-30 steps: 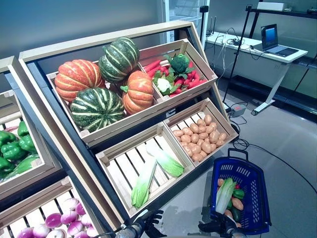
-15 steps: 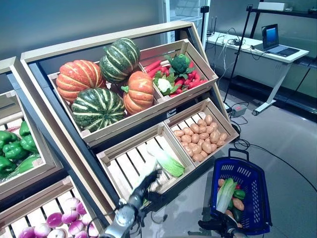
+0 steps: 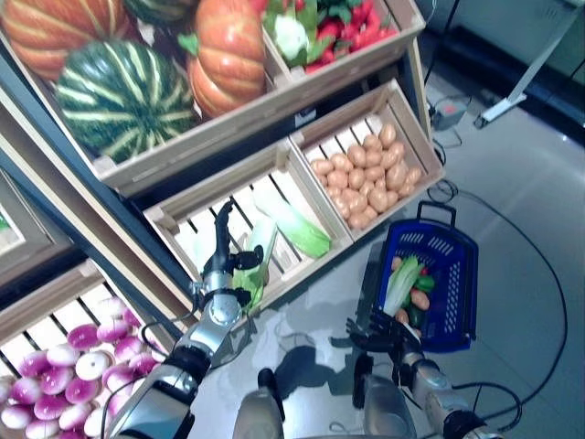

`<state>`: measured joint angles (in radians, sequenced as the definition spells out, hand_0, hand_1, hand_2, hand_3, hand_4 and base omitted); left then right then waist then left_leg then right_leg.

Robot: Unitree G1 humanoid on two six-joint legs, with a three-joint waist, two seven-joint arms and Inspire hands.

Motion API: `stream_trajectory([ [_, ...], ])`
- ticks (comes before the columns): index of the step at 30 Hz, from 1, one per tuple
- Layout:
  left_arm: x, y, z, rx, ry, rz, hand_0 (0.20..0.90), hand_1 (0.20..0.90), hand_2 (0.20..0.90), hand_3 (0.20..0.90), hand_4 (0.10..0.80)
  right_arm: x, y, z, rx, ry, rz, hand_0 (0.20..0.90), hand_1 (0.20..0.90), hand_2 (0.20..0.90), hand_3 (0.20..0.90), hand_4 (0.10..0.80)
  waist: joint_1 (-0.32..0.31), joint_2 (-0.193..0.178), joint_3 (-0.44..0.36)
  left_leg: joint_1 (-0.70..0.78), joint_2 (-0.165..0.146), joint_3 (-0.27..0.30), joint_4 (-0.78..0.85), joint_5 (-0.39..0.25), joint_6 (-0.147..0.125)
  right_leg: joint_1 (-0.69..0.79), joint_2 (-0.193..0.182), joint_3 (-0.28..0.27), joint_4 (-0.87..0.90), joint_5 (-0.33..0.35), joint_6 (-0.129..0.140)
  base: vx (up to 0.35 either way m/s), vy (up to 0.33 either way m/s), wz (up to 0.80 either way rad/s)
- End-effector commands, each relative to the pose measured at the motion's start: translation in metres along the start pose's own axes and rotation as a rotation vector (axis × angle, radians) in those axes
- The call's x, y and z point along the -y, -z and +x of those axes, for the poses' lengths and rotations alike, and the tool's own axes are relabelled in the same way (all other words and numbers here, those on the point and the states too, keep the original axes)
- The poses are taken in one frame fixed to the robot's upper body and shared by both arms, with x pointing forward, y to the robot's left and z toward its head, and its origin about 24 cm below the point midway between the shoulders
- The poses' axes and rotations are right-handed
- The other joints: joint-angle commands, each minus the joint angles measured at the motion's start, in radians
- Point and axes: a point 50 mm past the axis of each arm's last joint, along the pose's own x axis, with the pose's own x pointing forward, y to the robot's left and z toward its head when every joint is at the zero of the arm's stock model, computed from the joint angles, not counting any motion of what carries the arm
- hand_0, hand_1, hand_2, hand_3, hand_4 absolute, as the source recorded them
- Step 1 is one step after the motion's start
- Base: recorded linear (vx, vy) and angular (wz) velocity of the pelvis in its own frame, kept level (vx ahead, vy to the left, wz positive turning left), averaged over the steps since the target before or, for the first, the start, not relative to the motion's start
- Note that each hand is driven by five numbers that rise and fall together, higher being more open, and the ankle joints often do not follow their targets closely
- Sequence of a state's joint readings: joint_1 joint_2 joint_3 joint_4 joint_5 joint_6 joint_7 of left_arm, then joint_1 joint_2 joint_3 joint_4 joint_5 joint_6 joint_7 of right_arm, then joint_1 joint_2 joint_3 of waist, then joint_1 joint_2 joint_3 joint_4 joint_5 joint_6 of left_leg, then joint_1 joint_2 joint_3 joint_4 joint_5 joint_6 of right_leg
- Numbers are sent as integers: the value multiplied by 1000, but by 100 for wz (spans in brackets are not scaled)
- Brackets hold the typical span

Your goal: Put vegetables into the basket

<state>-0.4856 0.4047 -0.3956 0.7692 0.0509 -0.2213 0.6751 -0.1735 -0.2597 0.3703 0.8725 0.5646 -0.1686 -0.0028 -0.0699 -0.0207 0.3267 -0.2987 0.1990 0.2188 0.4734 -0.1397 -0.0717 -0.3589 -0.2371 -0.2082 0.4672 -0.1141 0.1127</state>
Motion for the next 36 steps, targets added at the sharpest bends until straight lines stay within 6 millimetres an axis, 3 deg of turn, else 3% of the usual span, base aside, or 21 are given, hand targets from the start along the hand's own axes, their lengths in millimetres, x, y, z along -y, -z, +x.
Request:
stream_trajectory([
  [1, -25, -42, 34, 148, -215, -9, 900, 900, 900, 900, 800, -8, -28, -3, 181, -28, 63, 900, 900, 900, 900, 800, -26, -4, -9, -145, 47, -12, 203, -99, -14, -98, -73, 38, 251, -118, -11, -78, 48, 0],
  [5, -26, -42, 44, 50, -227, -82, 900, 900, 900, 900, 800, -7, -35, -2, 199, 29, 34, 900, 900, 900, 900, 800, -41, -7, 11, -253, 61, -43, 341, -151, -17, -217, -91, 67, 398, -162, -14, -28, 63, -4],
  [11, -46, -42, 56, -7, -336, -82, 900, 900, 900, 900, 800, -6, -43, -3, 204, 59, 13, 900, 900, 900, 900, 800, -58, -14, 42, -359, 71, -83, 525, -242, -31, -328, -95, 108, 568, -248, -10, 40, 44, -3],
  [19, -69, -41, 72, -98, -363, -91, 900, 900, 900, 900, 800, 7, -53, -6, 216, 74, 12, 900, 900, 900, 900, 800, -76, -31, 54, -483, 91, -119, 688, -289, -32, -458, -80, 129, 716, -292, -8, 21, 35, -1],
  [24, -81, -25, 76, -226, -371, -79, 900, 900, 900, 900, 800, 13, -61, -5, 214, 88, 15, 900, 900, 900, 900, 800, -82, -38, 60, -560, 95, -138, 759, -301, -31, -534, -70, 135, 788, -307, -4, 4, 11, -7],
  [33, -69, -3, 75, -412, -72, -84, 900, 900, 900, 900, 800, 17, -78, -4, 229, 111, 35, 900, 900, 900, 900, 800, -97, -44, 77, -678, 113, -160, 856, -309, -28, -651, -60, 148, 894, -318, 5, -1, -1, -1],
  [36, -75, 4, 76, -460, -34, -70, 900, 900, 900, 900, 800, 18, -86, -4, 247, 104, 35, 900, 900, 900, 900, 800, -101, -44, 82, -706, 119, -162, 877, -312, -24, -682, -59, 150, 917, -319, 9, -2, -4, -9],
])
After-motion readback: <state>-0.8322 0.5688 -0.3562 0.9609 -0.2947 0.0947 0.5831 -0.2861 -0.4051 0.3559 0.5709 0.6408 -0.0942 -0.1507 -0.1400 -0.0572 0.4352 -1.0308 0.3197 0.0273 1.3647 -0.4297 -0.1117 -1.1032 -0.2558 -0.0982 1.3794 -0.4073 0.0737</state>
